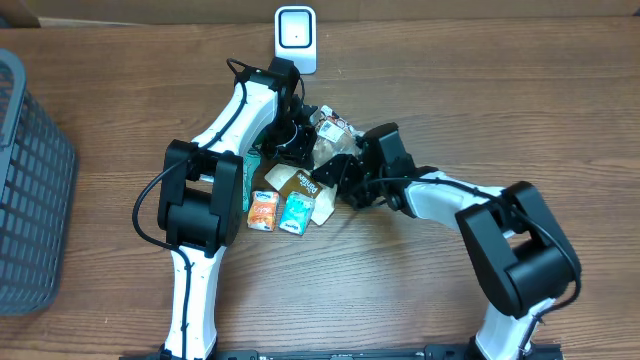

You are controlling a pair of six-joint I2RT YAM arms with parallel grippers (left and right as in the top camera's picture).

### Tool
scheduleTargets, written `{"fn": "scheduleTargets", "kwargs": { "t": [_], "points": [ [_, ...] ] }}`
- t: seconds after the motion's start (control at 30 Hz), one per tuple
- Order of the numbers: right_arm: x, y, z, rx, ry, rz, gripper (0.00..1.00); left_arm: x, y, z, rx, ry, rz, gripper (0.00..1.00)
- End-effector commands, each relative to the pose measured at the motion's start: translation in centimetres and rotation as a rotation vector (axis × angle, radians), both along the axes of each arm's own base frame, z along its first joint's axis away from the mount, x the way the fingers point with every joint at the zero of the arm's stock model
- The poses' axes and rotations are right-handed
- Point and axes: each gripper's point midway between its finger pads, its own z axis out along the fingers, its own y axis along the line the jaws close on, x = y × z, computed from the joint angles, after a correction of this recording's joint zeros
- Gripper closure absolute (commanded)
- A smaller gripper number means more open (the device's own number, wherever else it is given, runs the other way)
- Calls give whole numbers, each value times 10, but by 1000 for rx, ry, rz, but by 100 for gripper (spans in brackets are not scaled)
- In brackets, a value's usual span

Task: Scan the item barcode

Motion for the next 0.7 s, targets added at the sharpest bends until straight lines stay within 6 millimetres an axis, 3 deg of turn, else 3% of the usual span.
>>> {"fn": "scheduleTargets", "kwargs": {
  "t": [0.0, 0.07, 0.1, 0.3, 0.43, 0.57, 0.67],
  "points": [
    [-19, -1, -46, -37, 164, -60, 55, -13, 8, -31, 60, 74, 3, 96],
    [-20, 0, -50, -29, 183, -64, 78, -13, 9, -31, 61, 76, 4, 96],
    [-19, -1, -50, -29, 182, -67, 84, -13, 9, -31, 61, 77, 5, 96],
    [-14, -3, -43, -10, 149, -47, 92, -12, 11, -30, 61, 79, 9, 96],
    [-8, -4, -20, 39, 58, 39, 96, -2, 13, -12, 50, 57, 22, 96],
    [-3, -6, 13, 87, -56, 123, 96, 26, 12, 46, 11, -56, 41, 96],
    [-2, -14, 40, 94, -120, 172, 96, 49, 12, 115, -30, -198, 55, 96]
  ]
}}
